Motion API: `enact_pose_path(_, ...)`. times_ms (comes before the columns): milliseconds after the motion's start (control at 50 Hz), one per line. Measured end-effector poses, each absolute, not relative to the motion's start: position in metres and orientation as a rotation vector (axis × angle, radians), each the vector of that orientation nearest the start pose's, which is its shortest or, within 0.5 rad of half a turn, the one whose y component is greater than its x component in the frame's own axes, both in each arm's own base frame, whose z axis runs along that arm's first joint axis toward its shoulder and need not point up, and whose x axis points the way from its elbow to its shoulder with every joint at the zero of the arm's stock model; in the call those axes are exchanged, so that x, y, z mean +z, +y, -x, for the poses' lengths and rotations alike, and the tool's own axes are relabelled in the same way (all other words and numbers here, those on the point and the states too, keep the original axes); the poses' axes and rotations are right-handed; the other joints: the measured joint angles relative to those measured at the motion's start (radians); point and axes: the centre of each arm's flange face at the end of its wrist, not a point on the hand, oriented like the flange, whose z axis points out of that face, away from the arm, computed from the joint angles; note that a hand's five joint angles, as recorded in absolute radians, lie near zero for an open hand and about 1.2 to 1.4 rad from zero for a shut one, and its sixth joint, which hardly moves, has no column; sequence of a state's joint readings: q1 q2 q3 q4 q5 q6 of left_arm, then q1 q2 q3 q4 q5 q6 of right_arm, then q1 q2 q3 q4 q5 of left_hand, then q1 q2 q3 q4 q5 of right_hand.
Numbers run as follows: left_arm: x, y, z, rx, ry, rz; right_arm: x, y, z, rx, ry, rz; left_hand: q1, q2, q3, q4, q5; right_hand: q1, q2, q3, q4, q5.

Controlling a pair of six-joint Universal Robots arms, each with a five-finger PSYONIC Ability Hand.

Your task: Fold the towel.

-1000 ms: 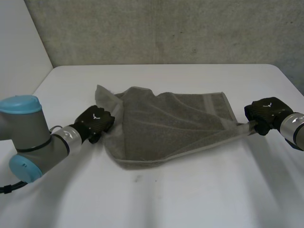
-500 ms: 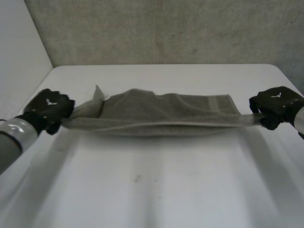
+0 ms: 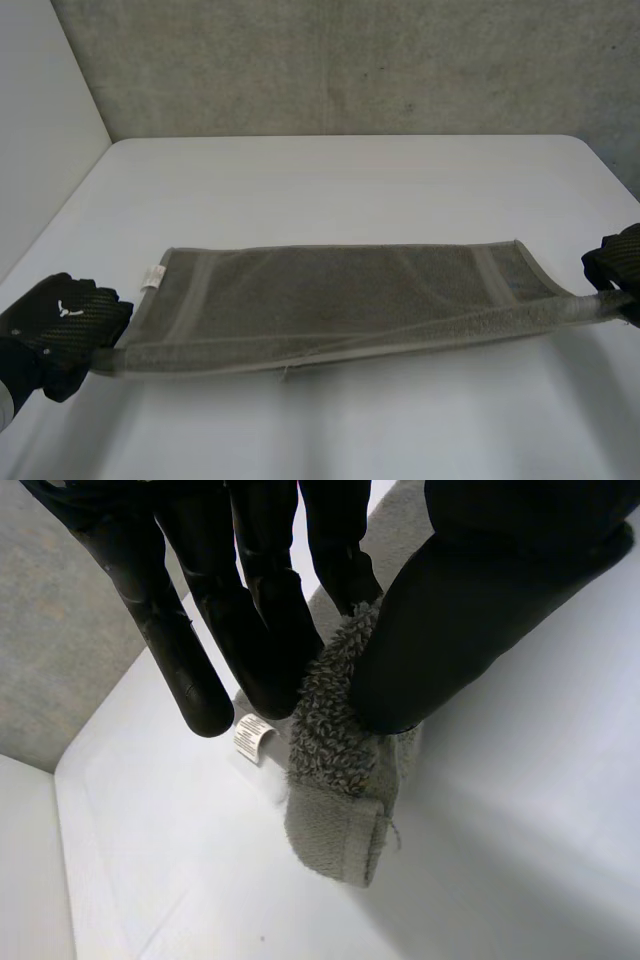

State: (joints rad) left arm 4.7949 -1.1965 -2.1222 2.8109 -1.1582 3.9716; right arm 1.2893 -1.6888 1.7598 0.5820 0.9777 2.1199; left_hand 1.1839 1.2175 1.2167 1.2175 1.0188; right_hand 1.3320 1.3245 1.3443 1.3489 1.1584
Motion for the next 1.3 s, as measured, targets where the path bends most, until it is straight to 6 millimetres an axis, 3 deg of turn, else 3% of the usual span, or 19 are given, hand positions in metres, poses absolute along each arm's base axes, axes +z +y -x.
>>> enact_pose_path(140, 0.215, -0.176, 0.155, -1.579, 2.296, -1.239, 0.255, -0.239, -0.121, -1.553, 2.401, 1.397, 0.000, 0.000, 0.000, 0.000, 0.000, 0.000, 0.000, 0.000, 0.000, 0.000)
enact_pose_path(380, 0.177, -0.242, 0.168, -1.569, 2.359, -1.318, 0.209, -0.290, -0.125, -1.371, 2.451, 1.323, 0.001, 0.000, 0.000, 0.000, 0.000, 0.000, 0.000, 0.000, 0.000, 0.000)
enact_pose_path(540, 0.154, -0.293, 0.181, -1.551, 2.378, -1.356, 0.183, -0.327, -0.137, -1.431, 2.501, 1.269, 0.001, 0.000, 0.000, 0.000, 0.000, 0.000, 0.000, 0.000, 0.000, 0.000)
enact_pose_path(760, 0.150, -0.342, 0.207, -1.661, 2.256, -1.422, 0.167, -0.361, -0.150, -1.565, 2.524, 1.197, 0.001, 0.000, 0.000, 0.000, 0.000, 0.000, 0.000, 0.000, 0.000, 0.000)
enact_pose_path(920, 0.142, -0.369, 0.223, -1.695, 2.182, -1.433, 0.165, -0.380, -0.160, -1.643, 2.521, 1.191, 0.001, 0.000, 0.000, 0.000, 0.000, 0.000, 0.000, 0.000, 0.000, 0.000)
enact_pose_path(1060, 0.130, -0.388, 0.224, -1.671, 2.164, -1.384, 0.161, -0.393, -0.168, -1.677, 2.496, 1.176, 0.001, 0.000, 0.000, 0.000, 0.000, 0.000, 0.000, 0.000, 0.000, 0.000)
enact_pose_path(1300, 0.122, -0.402, 0.228, -1.678, 2.146, -1.364, 0.152, -0.411, -0.180, -1.720, 2.501, 1.190, 0.001, 0.000, 0.000, 0.000, 0.000, 0.000, 0.000, 0.000, 0.000, 0.000)
